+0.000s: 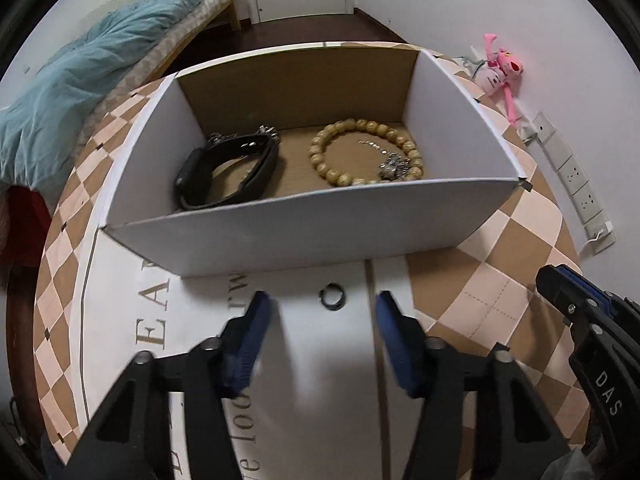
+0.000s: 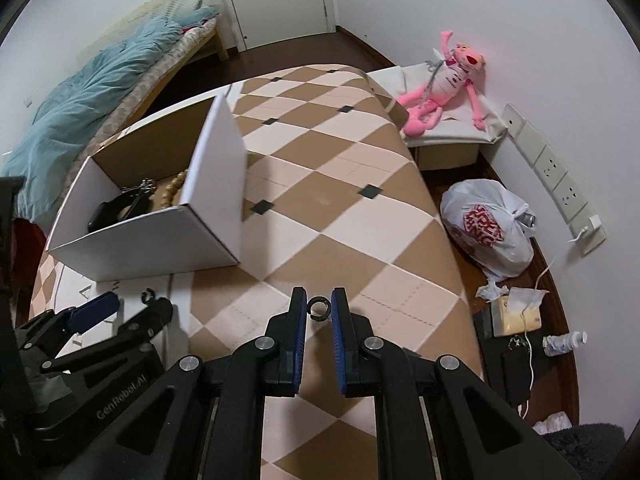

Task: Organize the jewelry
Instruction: 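Grasp a black ring with right tool while left tool grasps the other ring, then move both rings over the box and open both tools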

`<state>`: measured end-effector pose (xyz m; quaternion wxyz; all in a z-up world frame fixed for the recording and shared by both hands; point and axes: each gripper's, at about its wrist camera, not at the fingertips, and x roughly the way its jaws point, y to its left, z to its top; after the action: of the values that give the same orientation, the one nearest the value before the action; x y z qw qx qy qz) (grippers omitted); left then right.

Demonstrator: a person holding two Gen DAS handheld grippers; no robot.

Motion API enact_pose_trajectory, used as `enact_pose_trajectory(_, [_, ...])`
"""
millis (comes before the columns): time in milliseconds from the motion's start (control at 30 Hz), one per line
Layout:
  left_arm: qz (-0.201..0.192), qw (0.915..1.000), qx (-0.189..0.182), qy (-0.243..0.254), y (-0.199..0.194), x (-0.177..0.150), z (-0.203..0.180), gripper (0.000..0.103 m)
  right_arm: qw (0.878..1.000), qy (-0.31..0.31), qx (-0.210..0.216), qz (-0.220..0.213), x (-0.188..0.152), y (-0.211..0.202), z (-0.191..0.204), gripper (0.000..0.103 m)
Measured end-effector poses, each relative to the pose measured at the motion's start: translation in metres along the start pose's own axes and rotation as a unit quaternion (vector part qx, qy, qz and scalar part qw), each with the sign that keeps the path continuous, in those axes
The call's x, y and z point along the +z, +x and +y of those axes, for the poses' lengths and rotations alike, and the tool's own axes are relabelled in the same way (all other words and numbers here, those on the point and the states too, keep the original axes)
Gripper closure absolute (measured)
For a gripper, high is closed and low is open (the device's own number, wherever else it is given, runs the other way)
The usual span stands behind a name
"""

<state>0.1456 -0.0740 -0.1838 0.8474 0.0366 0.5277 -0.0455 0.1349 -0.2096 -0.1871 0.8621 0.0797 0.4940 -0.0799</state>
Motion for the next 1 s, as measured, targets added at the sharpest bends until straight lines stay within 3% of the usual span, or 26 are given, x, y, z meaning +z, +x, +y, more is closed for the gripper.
enact_pose_trajectory(33, [-0.002, 1.0000, 0.000, 0.003, 0.001, 0.001, -0.001, 0.062, 1.000, 0.002, -0.001, 0.000, 0.000, 0.000, -0.002, 0.090])
enact_pose_trajectory(100, [-0.005, 0.9999, -0.007, 0.008, 0.001, 0.003, -0.004, 0.082, 1.000, 0.004, -0.002, 0.001, 0.000, 0.001, -0.004, 0.090])
enact_pose_trajectory(167, [-0.007, 0.9999, -0.006, 0.013, 0.002, 0.004, -0.005, 0.092, 1.000, 0.008, -0.003, 0.001, 0.001, 0.001, -0.006, 0.090])
enact_pose_trajectory(433, [-0.015, 0.9997, -0.018, 0.004, -0.010, -0.004, 0.002, 0.093, 1.000, 0.007, 0.007, -0.008, 0.005, -0.011, -0.003, 0.090])
enact_pose_trajectory(600, [-0.045, 0.9986, -0.027, -0.002, -0.045, -0.006, 0.011, 0.093, 0.999, -0.008, 0.027, -0.025, 0.007, -0.034, 0.009, 0.090])
enact_pose_trajectory(1000, [-0.118, 0.9926, -0.026, -0.016, -0.110, 0.033, 0.045, 0.093, 0.994, -0.051, 0.063, -0.073, 0.039, -0.080, 0.056, 0.090])
